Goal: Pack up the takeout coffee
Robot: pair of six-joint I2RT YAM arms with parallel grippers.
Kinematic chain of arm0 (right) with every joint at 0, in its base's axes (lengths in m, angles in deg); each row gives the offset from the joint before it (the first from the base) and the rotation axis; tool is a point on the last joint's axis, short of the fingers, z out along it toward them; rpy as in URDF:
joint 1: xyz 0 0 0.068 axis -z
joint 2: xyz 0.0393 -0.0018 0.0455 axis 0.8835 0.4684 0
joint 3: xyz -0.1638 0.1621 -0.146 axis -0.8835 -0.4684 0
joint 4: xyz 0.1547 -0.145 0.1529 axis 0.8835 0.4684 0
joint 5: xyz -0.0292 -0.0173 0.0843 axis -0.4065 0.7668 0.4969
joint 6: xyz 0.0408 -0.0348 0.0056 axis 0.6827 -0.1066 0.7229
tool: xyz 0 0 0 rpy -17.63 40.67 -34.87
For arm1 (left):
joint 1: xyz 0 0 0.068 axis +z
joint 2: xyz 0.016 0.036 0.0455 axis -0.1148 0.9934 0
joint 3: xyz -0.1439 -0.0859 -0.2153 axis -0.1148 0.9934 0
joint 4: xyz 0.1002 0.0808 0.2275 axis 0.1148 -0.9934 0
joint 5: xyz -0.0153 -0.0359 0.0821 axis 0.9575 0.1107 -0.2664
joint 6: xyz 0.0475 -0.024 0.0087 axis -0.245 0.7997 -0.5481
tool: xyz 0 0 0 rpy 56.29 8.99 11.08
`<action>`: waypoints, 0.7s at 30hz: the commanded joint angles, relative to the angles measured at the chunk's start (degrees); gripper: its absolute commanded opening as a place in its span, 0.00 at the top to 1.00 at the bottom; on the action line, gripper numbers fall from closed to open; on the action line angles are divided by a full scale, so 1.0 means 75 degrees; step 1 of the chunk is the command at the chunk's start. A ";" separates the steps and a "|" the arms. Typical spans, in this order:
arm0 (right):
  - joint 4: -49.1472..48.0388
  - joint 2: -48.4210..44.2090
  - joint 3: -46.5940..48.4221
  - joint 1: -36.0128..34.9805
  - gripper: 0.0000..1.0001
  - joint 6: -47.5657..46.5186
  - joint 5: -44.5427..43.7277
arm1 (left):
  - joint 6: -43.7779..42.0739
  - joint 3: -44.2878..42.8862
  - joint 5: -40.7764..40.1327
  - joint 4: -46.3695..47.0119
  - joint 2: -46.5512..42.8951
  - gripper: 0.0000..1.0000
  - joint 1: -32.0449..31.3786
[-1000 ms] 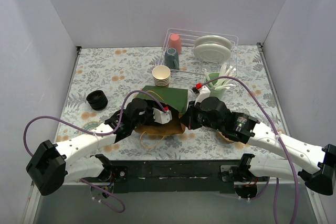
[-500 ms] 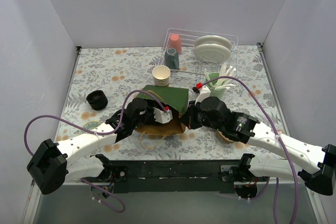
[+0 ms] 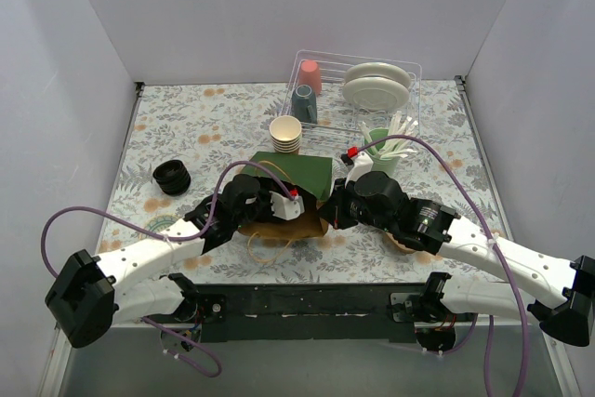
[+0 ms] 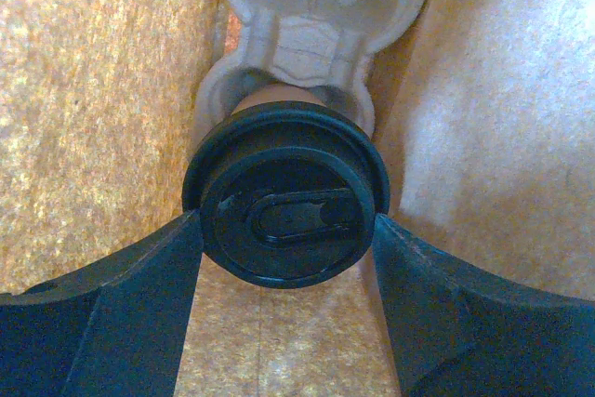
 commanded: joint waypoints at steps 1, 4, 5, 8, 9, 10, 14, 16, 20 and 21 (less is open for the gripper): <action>-0.0353 0.0012 0.0377 0.0026 0.99 0.0044 -0.0006 | 0.0016 -0.0186 -0.0036 -0.0162 -0.0326 0.38 0.0043; -0.0365 0.0035 0.0412 0.0026 0.99 0.0032 -0.0006 | 0.0028 -0.0257 -0.0048 -0.0267 -0.0396 0.30 0.0043; -0.0365 0.0047 0.0424 0.0038 0.99 0.0044 0.0006 | 0.0039 -0.0269 -0.0048 -0.0314 -0.0408 0.24 0.0043; -0.0388 0.0059 0.0435 0.0038 0.99 0.0056 0.0018 | 0.0051 -0.0362 -0.0048 -0.0420 -0.0455 0.21 0.0043; -0.0400 0.0059 0.0412 0.0038 0.99 0.0067 0.0018 | 0.0051 -0.0374 -0.0048 -0.0466 -0.0478 0.21 0.0043; -0.0400 0.0059 0.0424 0.0038 0.99 0.0079 0.0018 | 0.0051 -0.0409 -0.0013 -0.0479 -0.0479 0.20 0.0043; -0.0412 0.0059 0.0435 0.0050 0.99 0.0103 -0.0017 | 0.0121 -0.0456 -0.0013 -0.0549 -0.0584 0.02 0.0043; -0.0400 0.0059 0.0447 0.0050 0.99 0.0091 -0.0041 | 0.0121 -0.0491 -0.0013 -0.0654 -0.0666 0.02 0.0043; -0.0435 0.0082 0.0482 0.0050 0.99 0.0114 -0.0053 | 0.0168 -0.0527 -0.0013 -0.0842 -0.0771 0.02 0.0043; -0.0435 0.0094 0.0494 0.0061 0.99 0.0114 -0.0053 | 0.0180 -0.0527 -0.0013 -0.0865 -0.0795 0.02 0.0043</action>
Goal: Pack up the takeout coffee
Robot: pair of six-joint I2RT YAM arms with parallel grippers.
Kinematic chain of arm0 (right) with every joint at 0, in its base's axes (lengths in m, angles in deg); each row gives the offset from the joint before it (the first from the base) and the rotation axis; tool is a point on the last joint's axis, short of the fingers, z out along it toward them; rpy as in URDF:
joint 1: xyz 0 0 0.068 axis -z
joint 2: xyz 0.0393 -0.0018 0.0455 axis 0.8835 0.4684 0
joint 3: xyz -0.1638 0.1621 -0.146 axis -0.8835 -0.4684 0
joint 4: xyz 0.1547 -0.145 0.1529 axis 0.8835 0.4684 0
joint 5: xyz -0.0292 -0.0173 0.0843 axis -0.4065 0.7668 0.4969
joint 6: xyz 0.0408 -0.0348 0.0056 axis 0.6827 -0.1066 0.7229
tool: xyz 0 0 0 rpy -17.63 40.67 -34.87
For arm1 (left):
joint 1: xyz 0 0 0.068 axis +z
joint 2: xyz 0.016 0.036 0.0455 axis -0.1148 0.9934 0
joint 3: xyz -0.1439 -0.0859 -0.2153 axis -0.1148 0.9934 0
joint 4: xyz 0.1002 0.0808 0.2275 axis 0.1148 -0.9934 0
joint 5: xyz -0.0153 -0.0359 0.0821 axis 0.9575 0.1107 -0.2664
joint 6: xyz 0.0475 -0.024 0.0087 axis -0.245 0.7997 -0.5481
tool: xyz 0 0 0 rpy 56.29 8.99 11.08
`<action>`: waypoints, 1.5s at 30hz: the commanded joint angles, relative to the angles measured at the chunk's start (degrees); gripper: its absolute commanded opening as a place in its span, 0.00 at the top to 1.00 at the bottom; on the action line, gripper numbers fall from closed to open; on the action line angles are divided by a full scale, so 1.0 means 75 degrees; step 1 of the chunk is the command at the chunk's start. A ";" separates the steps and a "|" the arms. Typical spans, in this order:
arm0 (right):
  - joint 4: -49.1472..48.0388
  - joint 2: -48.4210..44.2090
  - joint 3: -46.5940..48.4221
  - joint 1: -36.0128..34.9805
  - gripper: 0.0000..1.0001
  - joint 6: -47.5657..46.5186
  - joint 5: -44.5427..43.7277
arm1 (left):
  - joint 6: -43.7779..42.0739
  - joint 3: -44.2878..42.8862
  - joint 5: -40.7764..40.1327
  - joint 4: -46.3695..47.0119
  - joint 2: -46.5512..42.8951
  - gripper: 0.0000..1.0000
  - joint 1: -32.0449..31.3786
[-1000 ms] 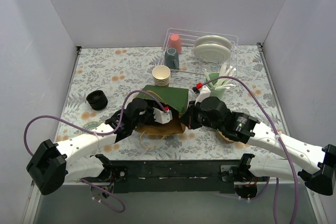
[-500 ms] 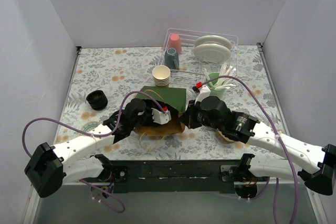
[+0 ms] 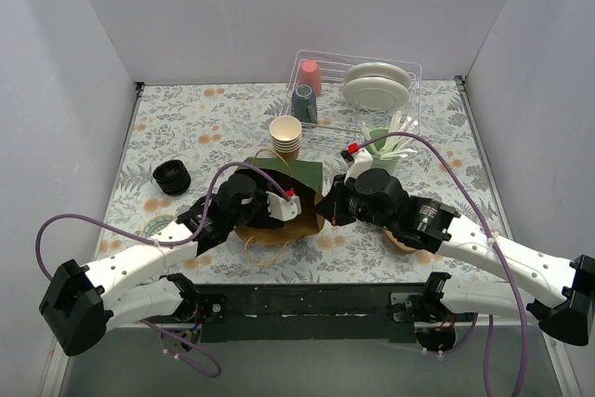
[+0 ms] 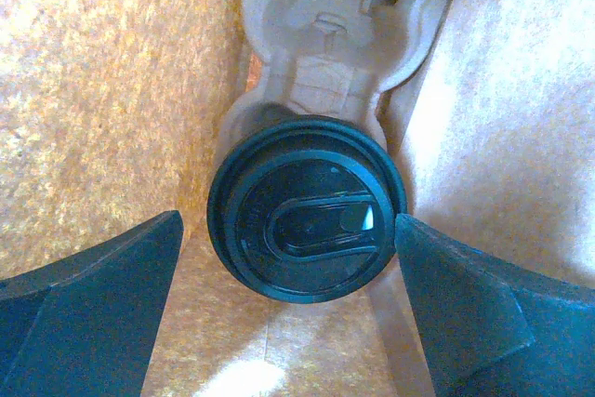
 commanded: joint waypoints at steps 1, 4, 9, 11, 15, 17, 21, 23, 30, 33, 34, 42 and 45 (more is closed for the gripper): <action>-0.0219 0.0041 0.0386 0.0047 0.99 0.0047 -0.0061 | 0.0116 -0.0311 -0.0033 -0.0145 -0.0364 0.02 0.0043; -0.0219 0.0053 0.0409 0.0035 0.99 0.0059 -0.0073 | 0.0151 -0.0346 -0.0057 -0.0262 -0.0469 0.02 0.0043; -0.0161 0.0053 0.0491 0.0070 0.99 0.0082 -0.0108 | 0.0280 -0.0486 0.0013 -0.0532 -0.0680 0.02 0.0031; -0.0137 0.0053 0.0503 0.0070 0.99 0.0106 -0.0144 | 0.0338 -0.0545 0.0060 -0.0707 -0.0739 0.02 0.0031; -0.0044 0.0077 0.0690 0.0082 0.99 0.0153 -0.0214 | 0.0502 -0.0697 0.0236 -0.0989 -0.0879 0.02 0.0019; -0.0020 0.0088 0.0737 0.0094 0.99 0.0153 -0.0226 | 0.0619 -0.0767 0.0329 -0.1152 -0.0973 0.02 -0.0039; 0.0085 0.0135 0.0855 0.0094 0.99 0.0188 -0.0202 | 0.0795 -0.0826 0.0342 -0.1446 -0.1125 0.02 -0.0145; 0.0109 0.0147 0.0913 0.0094 0.99 0.0223 -0.0202 | 0.0889 -0.0827 0.0353 -0.1598 -0.1219 0.02 -0.0192; 0.0413 0.0299 0.1160 0.0094 0.99 0.0317 -0.0144 | 0.1053 -0.0955 0.0284 -0.1774 -0.1372 0.02 -0.0274; 0.0437 0.0264 0.1148 0.0094 0.99 0.0375 -0.0109 | 0.1030 -0.0944 0.0225 -0.1774 -0.1407 0.02 -0.0286; 0.0437 0.0253 0.1136 0.0094 0.99 0.0387 -0.0097 | 0.1030 -0.0897 0.0155 -0.1763 -0.1407 0.02 -0.0286; 0.0484 0.0124 0.0878 0.0094 0.99 0.0457 0.0009 | 0.1135 -0.0767 -0.0186 -0.1692 -0.1454 0.05 -0.0286; 0.0484 0.0112 0.0878 0.0094 0.99 0.0481 0.0009 | 0.1171 -0.0780 -0.0256 -0.1727 -0.1384 0.12 -0.0286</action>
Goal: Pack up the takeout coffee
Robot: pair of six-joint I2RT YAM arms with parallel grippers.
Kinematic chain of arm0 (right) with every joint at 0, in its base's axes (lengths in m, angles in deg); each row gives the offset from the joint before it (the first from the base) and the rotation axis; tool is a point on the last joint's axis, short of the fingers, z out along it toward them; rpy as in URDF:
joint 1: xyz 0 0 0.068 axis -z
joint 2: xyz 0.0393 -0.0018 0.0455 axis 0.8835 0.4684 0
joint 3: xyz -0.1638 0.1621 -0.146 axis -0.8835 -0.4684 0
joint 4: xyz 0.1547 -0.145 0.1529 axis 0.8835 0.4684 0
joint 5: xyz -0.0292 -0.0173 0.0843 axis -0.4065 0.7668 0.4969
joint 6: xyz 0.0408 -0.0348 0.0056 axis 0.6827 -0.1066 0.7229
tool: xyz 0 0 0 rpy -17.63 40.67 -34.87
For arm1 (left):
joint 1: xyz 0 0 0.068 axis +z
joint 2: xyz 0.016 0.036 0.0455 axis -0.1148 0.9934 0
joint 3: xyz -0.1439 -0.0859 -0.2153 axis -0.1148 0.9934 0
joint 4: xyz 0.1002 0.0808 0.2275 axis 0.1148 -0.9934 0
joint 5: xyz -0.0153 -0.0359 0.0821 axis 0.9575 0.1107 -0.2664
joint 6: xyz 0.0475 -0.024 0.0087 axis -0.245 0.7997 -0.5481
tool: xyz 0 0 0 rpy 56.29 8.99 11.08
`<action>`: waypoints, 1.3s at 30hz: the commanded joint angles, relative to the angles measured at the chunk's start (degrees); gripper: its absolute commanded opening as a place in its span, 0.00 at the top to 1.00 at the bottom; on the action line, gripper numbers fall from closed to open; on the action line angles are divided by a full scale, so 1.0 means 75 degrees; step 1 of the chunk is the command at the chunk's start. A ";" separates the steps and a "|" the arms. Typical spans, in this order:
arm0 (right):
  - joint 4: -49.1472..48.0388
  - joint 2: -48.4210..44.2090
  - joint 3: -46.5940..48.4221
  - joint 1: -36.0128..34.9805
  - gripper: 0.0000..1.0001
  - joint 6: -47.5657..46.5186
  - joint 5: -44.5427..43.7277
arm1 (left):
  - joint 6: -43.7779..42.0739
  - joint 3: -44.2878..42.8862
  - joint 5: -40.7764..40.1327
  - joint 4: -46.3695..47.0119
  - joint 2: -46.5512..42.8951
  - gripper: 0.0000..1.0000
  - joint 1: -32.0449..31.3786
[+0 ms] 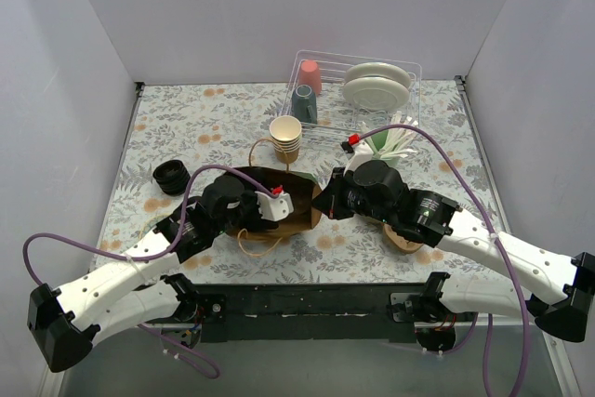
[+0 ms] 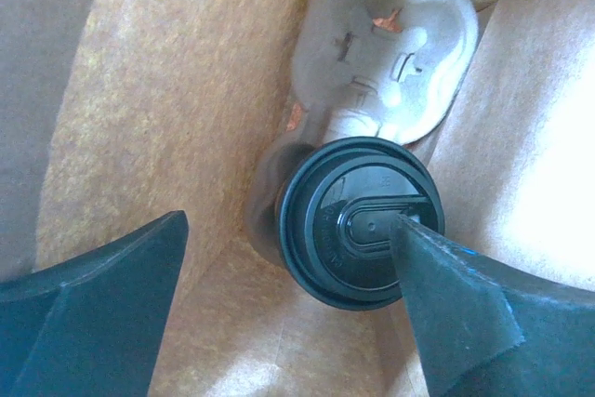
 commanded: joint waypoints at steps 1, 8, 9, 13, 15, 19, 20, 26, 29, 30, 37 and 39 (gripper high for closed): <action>0.0029 -0.0162 0.0071 0.0035 0.99 0.0079 -0.0003 | 0.0165 -0.0138 -0.0308 0.0012 -0.0104 0.20 -0.0020; 0.0041 -0.0185 0.0083 0.0035 0.99 0.0067 0.0021 | 0.0060 -0.0091 -0.0426 0.0129 -0.0116 0.42 -0.0020; 0.0052 -0.0185 0.0071 0.0035 0.99 0.0079 0.0032 | 0.0025 -0.0080 -0.0449 0.0118 -0.0104 0.44 -0.0020; 0.0111 -0.0150 0.0071 0.0035 0.99 0.0020 0.0044 | -0.0104 0.0002 -0.0625 0.0164 -0.0069 0.56 -0.0020; 0.0170 -0.0150 0.0036 0.0035 0.99 -0.0003 0.0079 | -0.0139 0.0026 -0.0788 0.0246 -0.0034 0.62 -0.0020; 0.0135 -0.0209 -0.0081 0.0035 0.99 -0.0003 0.0091 | -0.0151 0.0143 -0.0964 0.0317 0.0095 0.69 -0.0020; 0.0135 -0.0209 -0.0070 0.0035 0.99 -0.0003 0.0091 | -0.0140 0.0166 -0.1011 0.0317 0.0118 0.70 -0.0020; 0.0076 -0.0104 -0.0023 0.0035 0.99 -0.0015 0.0149 | -0.0104 0.0202 -0.1070 0.0445 -0.0010 0.68 -0.0009; 0.0064 -0.0057 0.0001 0.0035 0.99 -0.0015 0.0173 | -0.0093 0.0015 -0.0965 0.0469 0.0001 0.67 -0.0020; 0.0053 -0.0045 -0.0011 0.0035 0.99 -0.0015 0.0173 | -0.0081 -0.0032 -0.0942 0.0469 0.0013 0.67 -0.0020; 0.0064 0.0037 0.0106 0.0035 0.99 -0.0085 0.0161 | 0.0130 -0.0560 -0.0520 0.0189 -0.0022 0.64 -0.0020; 0.0053 0.0060 0.0141 0.0047 0.99 -0.0085 0.0161 | 0.0235 -0.0700 -0.0263 0.0048 -0.0069 0.65 -0.0020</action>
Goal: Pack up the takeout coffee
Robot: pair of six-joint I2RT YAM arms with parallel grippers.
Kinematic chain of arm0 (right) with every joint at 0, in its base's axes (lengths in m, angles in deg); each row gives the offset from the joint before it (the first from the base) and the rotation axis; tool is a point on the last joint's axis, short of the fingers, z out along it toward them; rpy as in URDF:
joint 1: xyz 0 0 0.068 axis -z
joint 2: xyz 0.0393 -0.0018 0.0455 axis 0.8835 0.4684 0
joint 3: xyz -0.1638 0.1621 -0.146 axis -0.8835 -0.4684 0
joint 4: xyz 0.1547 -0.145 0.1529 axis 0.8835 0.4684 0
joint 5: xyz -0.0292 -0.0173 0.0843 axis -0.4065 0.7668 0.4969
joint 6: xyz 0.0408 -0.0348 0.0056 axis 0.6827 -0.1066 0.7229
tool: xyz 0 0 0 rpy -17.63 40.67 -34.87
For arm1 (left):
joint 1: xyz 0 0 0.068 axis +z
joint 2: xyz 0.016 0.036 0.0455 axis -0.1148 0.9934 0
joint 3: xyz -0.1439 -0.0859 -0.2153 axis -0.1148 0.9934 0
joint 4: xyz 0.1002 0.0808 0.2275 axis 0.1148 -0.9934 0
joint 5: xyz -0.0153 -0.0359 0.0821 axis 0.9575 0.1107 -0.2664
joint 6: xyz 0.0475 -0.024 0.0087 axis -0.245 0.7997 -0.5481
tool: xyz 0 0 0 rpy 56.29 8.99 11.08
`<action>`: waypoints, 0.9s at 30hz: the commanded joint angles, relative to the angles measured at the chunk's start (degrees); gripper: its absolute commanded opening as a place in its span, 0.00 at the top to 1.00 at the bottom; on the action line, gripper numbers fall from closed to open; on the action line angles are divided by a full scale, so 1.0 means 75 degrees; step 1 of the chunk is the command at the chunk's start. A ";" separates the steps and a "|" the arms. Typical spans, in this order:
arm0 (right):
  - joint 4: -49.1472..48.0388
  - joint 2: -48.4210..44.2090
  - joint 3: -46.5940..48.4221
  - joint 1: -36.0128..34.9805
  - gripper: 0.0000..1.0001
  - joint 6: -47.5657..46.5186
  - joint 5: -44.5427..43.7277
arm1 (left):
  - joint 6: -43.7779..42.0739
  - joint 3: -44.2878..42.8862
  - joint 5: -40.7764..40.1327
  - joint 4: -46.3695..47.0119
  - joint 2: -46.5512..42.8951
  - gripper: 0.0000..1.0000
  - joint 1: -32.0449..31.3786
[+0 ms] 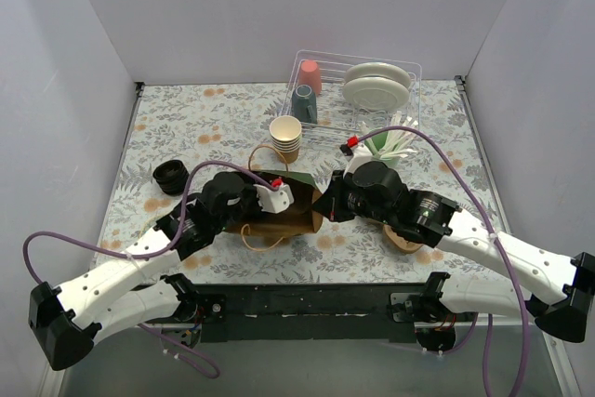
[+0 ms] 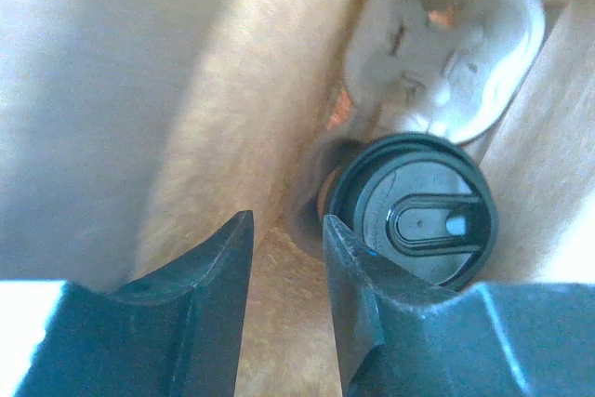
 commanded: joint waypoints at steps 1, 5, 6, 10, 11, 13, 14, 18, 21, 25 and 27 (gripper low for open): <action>-0.0116 0.0093 0.0205 0.0024 0.99 -0.0106 -0.0002 | 0.0267 -0.0683 0.0580 -0.0290 -0.0214 0.66 -0.0009; -0.0152 0.0151 0.0229 0.0024 0.99 -0.0117 0.0021 | 0.0490 -0.0825 0.0991 -0.0713 -0.0226 0.71 -0.0020; -0.0163 0.0175 0.0240 0.0024 0.99 -0.0129 0.0033 | 0.0537 -0.0802 0.1003 -0.0748 -0.0249 0.72 -0.0020; -0.0187 0.0233 0.0276 0.0024 0.99 -0.0164 0.0080 | 0.0724 -0.0778 0.1318 -0.0912 -0.0285 0.74 -0.0020; -0.0198 0.0245 0.0276 0.0024 0.99 -0.0164 0.0092 | 0.0748 -0.0789 0.1354 -0.0936 -0.0273 0.76 -0.0020; -0.0210 0.0268 0.0299 0.0024 0.99 -0.0176 0.0080 | 0.0865 -0.0813 0.1471 -0.0983 -0.0250 0.79 -0.0020; -0.0210 0.0268 0.0299 0.0024 0.99 -0.0188 0.0080 | 0.0912 -0.0836 0.1657 -0.1018 -0.0203 0.80 -0.0009; -0.0199 0.0350 0.0346 0.0024 0.99 -0.0235 0.0092 | 0.1041 -0.0860 0.1962 -0.1030 -0.0121 0.82 -0.0009; -0.0199 0.0374 0.0381 0.0024 0.99 -0.0235 0.0092 | 0.1041 -0.0837 0.2034 -0.1030 -0.0027 0.84 -0.0020; -0.0164 0.0467 0.0486 0.0035 0.99 -0.0281 0.0068 | 0.1006 -0.0778 0.2034 -0.0983 -0.0062 0.84 -0.0020; -0.0152 0.0503 0.0533 0.0035 0.99 -0.0293 0.0057 | 0.0983 -0.0755 0.1999 -0.0878 -0.0109 0.79 -0.0009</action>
